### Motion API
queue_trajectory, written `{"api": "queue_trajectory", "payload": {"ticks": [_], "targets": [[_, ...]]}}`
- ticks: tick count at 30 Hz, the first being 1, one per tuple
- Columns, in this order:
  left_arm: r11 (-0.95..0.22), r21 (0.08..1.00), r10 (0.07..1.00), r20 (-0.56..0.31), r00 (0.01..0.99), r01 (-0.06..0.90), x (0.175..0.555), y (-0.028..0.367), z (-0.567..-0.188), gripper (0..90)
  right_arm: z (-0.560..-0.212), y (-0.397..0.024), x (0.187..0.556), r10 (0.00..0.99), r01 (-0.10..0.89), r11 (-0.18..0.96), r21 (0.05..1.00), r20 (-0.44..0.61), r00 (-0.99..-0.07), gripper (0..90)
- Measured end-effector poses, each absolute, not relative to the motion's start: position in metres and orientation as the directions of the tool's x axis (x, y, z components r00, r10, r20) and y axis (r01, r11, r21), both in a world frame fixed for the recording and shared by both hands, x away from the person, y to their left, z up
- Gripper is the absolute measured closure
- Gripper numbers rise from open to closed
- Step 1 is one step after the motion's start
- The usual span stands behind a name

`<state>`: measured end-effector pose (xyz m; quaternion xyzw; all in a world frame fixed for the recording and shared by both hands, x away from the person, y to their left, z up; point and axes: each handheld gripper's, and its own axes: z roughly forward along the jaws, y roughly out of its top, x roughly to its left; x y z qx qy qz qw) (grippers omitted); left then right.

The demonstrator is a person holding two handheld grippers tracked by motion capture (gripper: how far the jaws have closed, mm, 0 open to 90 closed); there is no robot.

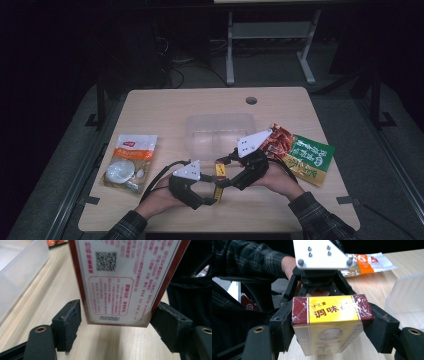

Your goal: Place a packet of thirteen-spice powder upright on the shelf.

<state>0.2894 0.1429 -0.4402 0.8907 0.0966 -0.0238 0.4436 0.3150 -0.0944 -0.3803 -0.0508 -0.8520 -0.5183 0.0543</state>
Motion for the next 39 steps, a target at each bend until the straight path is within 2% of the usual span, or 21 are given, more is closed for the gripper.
{"api": "queue_trajectory", "payload": {"ticks": [7, 12, 17, 26, 39], "targets": [[-0.629, 0.745, 0.210, -0.114, 0.971, 0.223, 0.290, 0.154, -0.443, 15.0, -0.382, -0.096, 0.316, 0.042, 0.140, 0.479, 0.867, 0.137, -0.990, 30.5], [-0.669, 0.695, 0.270, -0.100, 0.958, 0.262, 0.287, 0.164, -0.449, 14.7, -0.382, -0.097, 0.317, 0.051, 0.143, 0.492, 0.859, 0.135, -0.990, 30.5], [-0.717, 0.639, 0.323, -0.048, 0.945, 0.278, 0.281, 0.175, -0.451, 14.8, -0.382, -0.098, 0.321, 0.049, 0.128, 0.515, 0.848, 0.119, -0.992, 30.5], [-0.690, 0.639, 0.410, -0.043, 0.911, 0.340, 0.269, 0.194, -0.453, 15.4, -0.371, -0.094, 0.333, 0.039, 0.096, 0.531, 0.842, 0.089, -0.995, 30.5], [-0.705, 0.613, 0.416, -0.050, 0.908, 0.356, 0.275, 0.197, -0.458, 16.1, -0.348, -0.088, 0.361, 0.056, 0.045, 0.541, 0.840, 0.018, -0.998, 30.6]]}}
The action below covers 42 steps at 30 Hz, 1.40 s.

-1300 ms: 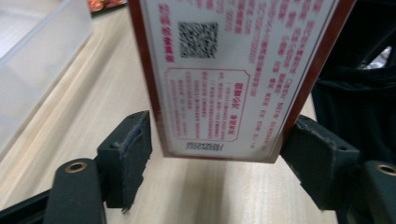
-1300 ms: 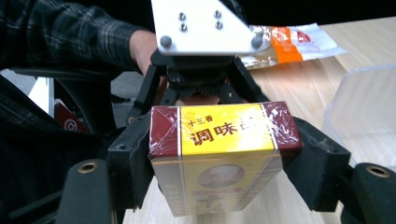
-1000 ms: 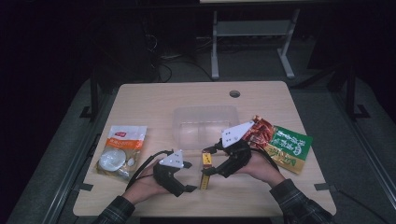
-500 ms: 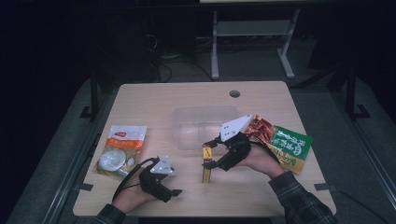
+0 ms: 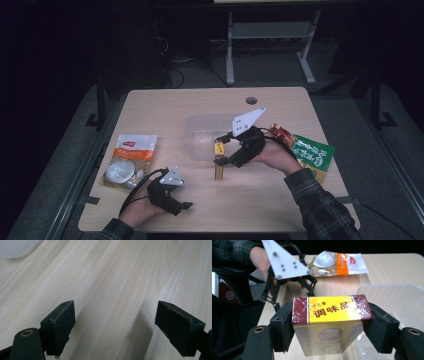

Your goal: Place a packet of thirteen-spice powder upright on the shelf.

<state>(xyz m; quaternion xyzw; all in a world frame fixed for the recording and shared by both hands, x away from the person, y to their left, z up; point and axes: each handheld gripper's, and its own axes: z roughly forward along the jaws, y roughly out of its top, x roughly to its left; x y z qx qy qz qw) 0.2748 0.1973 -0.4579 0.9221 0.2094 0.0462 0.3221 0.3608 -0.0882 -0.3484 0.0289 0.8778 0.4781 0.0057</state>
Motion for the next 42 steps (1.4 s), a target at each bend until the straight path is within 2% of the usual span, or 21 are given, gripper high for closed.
{"api": "queue_trajectory", "payload": {"ticks": [17, 31, 42], "targets": [[-0.711, 0.609, 0.411, -0.047, 0.911, 0.352, 0.277, 0.197, -0.462, 16.9, -0.327, -0.088, 0.403, 0.097, 0.042, 0.542, 0.839, -0.013, -0.995, 30.6], [-0.704, 0.625, 0.404, -0.038, 0.914, 0.337, 0.276, 0.197, -0.459, 16.8, -0.324, -0.086, 0.436, 0.101, 0.021, 0.550, 0.835, -0.042, -0.994, 30.7], [-0.683, 0.645, 0.417, -0.041, 0.908, 0.343, 0.276, 0.198, -0.457, 16.8, -0.334, -0.082, 0.462, 0.114, 0.041, 0.564, 0.825, -0.028, -0.993, 30.7]]}}
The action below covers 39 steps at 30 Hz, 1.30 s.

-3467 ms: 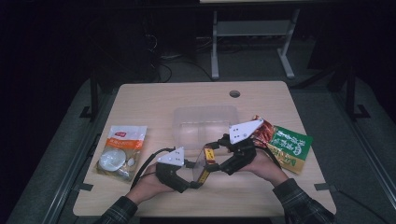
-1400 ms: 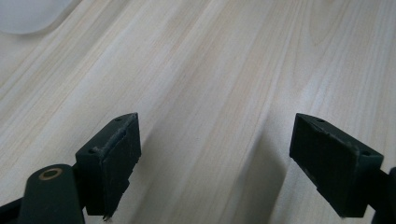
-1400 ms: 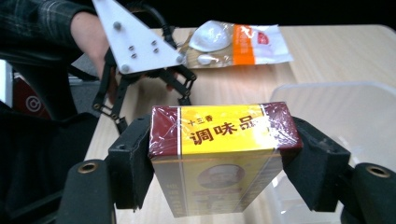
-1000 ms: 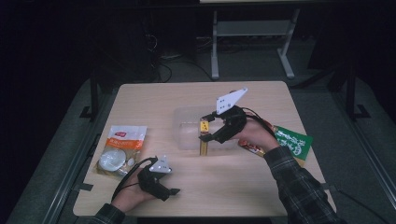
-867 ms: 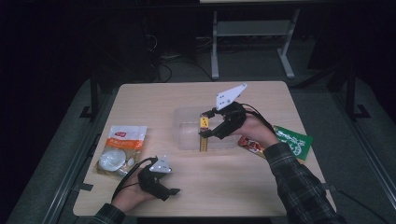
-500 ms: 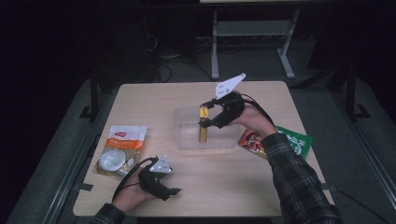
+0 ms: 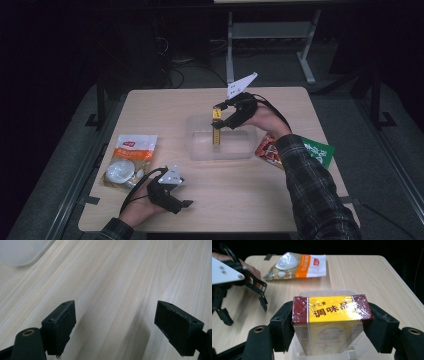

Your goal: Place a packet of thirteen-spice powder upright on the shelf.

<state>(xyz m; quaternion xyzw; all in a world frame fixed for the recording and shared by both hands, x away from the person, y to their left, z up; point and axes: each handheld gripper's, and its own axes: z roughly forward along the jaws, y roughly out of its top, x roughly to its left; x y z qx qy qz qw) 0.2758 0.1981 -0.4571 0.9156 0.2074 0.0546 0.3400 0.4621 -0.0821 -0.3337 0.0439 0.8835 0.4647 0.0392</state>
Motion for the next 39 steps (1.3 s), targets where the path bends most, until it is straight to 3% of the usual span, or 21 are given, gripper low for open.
{"api": "queue_trajectory", "payload": {"ticks": [26, 39], "targets": [[-0.702, 0.629, 0.402, -0.035, 0.915, 0.332, 0.277, 0.199, -0.457, 16.9, -0.337, -0.083, 0.474, 0.073, 0.025, 0.568, 0.823, -0.020, -0.997, 30.6], [-0.698, 0.634, 0.404, -0.036, 0.914, 0.333, 0.277, 0.200, -0.456, 16.9, -0.355, -0.071, 0.480, 0.066, 0.024, 0.614, 0.789, -0.022, -0.998, 30.5]]}}
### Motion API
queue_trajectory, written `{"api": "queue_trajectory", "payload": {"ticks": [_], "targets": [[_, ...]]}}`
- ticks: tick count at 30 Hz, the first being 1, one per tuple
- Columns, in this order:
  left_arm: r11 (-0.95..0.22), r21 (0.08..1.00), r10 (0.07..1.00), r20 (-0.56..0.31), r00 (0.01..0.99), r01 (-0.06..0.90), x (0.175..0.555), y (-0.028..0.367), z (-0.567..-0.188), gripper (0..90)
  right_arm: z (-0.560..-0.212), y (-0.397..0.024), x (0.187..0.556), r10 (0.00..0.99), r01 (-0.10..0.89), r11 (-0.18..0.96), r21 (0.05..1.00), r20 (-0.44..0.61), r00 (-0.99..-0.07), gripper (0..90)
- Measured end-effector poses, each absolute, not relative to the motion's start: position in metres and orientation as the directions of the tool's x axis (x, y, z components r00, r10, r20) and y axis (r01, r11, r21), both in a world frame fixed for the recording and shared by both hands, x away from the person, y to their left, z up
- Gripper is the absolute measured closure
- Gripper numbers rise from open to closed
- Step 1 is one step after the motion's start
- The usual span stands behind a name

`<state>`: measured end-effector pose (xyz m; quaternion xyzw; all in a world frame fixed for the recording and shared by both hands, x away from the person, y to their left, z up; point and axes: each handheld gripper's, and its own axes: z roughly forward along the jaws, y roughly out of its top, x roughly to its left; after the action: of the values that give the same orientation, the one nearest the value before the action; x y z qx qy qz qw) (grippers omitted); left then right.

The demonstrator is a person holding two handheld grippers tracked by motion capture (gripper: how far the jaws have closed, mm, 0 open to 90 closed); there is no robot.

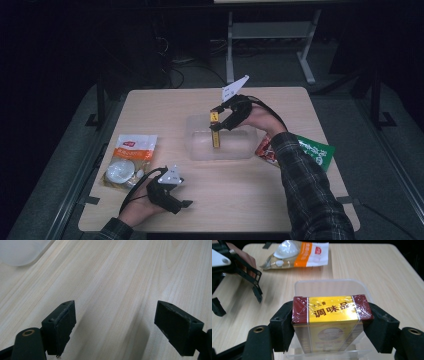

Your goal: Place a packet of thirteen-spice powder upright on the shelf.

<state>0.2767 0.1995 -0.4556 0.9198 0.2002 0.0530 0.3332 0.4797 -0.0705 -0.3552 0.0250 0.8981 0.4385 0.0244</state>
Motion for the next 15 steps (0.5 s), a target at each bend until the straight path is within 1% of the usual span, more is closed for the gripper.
{"api": "queue_trajectory", "payload": {"ticks": [3, 5, 7, 11, 15], "targets": [[-0.677, 0.647, 0.417, -0.053, 0.907, 0.349, 0.276, 0.199, -0.456, 16.9, -0.361, -0.068, 0.480, 0.062, 0.031, 0.628, 0.778, -0.010, -0.998, 30.4], [-0.684, 0.641, 0.410, -0.057, 0.910, 0.348, 0.277, 0.199, -0.455, 16.7, -0.365, -0.067, 0.481, 0.067, 0.036, 0.637, 0.770, -0.009, -0.998, 30.2], [-0.696, 0.634, 0.403, -0.046, 0.914, 0.339, 0.277, 0.199, -0.455, 16.4, -0.371, -0.068, 0.481, 0.075, 0.051, 0.648, 0.760, 0.003, -0.997, 30.2], [-0.685, 0.650, 0.400, -0.042, 0.915, 0.330, 0.277, 0.200, -0.453, 16.4, -0.379, -0.068, 0.482, 0.083, 0.052, 0.666, 0.744, -0.004, -0.997, 29.9], [-0.686, 0.647, 0.402, -0.047, 0.914, 0.334, 0.278, 0.200, -0.454, 16.4, -0.382, -0.069, 0.483, 0.091, 0.061, 0.664, 0.746, 0.001, -0.996, 29.7]]}}
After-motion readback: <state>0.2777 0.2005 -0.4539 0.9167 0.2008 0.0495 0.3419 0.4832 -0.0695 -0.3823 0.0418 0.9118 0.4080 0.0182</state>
